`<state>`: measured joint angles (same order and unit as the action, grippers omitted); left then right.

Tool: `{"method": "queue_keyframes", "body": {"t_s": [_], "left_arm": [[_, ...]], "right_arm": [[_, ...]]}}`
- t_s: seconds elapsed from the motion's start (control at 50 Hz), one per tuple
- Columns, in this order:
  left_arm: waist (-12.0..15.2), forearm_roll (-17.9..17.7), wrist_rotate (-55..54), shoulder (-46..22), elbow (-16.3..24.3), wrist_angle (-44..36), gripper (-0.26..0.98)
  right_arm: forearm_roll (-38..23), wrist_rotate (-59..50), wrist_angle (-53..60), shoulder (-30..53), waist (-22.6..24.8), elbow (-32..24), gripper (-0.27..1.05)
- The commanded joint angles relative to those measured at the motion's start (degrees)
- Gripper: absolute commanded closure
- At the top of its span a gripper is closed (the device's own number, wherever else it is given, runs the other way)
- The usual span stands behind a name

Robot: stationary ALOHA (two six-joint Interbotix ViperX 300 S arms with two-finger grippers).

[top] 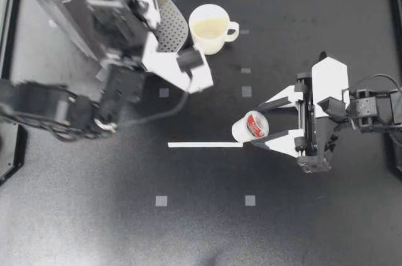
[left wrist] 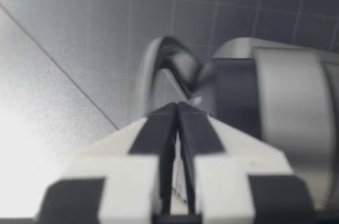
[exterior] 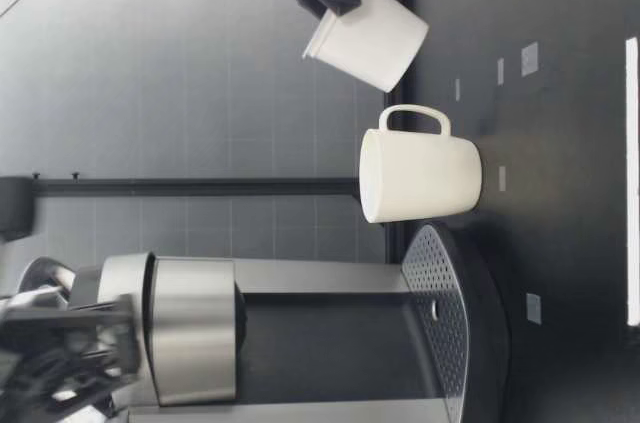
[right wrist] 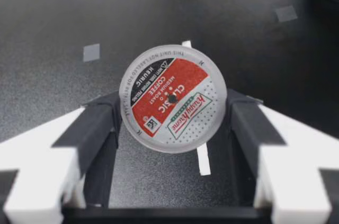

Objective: Place the coffee capsule inside the capsule container, then place the cup onto the center of the cup tray.

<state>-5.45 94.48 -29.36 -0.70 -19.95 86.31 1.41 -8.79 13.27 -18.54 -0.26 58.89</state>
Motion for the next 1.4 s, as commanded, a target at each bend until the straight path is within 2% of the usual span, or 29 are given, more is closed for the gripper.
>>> {"method": "queue_keyframes", "body": {"t_s": [0.0,0.16,0.34,0.42,0.86,1.38], "left_arm": [[0.3,0.6,-0.5,2.9,1.8,-0.9,0.62],[0.5,-0.5,-3.7,4.0,3.4,-2.6,0.62],[3.0,-7.4,-8.6,6.7,4.0,-6.8,0.62],[4.0,-8.8,-9.4,8.0,3.4,-7.2,0.62],[7.3,-10.7,-14.5,15.5,0.7,-11.4,0.62],[13.3,-10.9,-21.3,25.4,-7.6,-17.1,0.62]], "right_arm": [[0.0,-0.1,0.6,-0.4,-0.2,-1.1,0.30],[-0.1,0.0,1.4,-0.4,-0.3,-1.0,0.30],[0.0,-0.1,1.8,-0.4,-0.3,-1.1,0.30],[-0.1,-0.3,1.8,-0.4,-0.2,-1.1,0.30],[0.0,0.1,1.8,-0.3,-0.2,-1.8,0.30],[0.2,-0.4,4.4,-0.2,-0.2,-2.7,0.30]]}}
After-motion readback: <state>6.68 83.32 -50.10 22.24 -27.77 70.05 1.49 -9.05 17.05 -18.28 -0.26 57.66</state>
